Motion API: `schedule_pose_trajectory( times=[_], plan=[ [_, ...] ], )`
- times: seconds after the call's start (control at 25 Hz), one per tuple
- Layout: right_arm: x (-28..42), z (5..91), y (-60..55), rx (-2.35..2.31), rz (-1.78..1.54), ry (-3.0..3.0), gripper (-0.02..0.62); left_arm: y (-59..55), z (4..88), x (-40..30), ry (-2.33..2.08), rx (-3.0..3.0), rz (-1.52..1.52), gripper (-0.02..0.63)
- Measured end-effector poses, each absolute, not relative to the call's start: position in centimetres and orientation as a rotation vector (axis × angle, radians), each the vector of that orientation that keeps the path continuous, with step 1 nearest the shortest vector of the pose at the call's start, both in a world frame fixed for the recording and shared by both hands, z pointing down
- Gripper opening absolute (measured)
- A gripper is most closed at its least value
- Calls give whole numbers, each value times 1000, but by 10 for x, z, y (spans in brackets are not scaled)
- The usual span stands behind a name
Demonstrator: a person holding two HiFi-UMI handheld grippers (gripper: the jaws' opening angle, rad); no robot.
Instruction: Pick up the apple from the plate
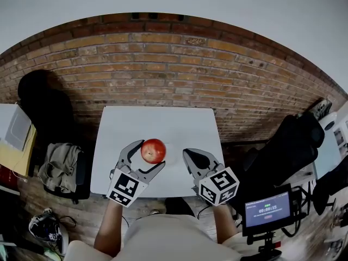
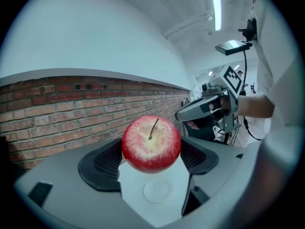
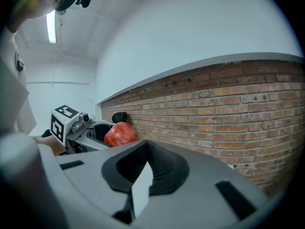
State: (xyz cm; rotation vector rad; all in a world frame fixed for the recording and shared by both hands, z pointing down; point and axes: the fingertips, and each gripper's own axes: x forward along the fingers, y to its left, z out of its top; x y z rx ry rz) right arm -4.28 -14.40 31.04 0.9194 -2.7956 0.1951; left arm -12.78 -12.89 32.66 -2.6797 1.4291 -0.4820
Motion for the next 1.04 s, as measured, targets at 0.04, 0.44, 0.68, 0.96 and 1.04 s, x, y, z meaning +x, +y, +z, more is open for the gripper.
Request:
schedule_pose_trajectory(
  times=[0.04, 0.44, 0.68, 0.96, 1.04],
  plan=[
    [-42, 311, -143, 922, 187, -2790, -2, -127, 326, -127, 1426, -2680, -480, 385],
    [-43, 311, -140, 946, 171, -2770, -2, -124, 324, -130, 1417, -2677, -485, 385],
    [-46, 314, -137, 950, 162, -2758, -2, -121, 322, -132, 1420, -2664, -468, 385],
    [-46, 321, -161, 941, 182, -2757, -2, -143, 329, -132, 1431, -2675, -477, 385],
    [-44, 322, -173, 939, 190, -2756, -2, -155, 331, -131, 1435, -2680, -479, 385]
  ],
)
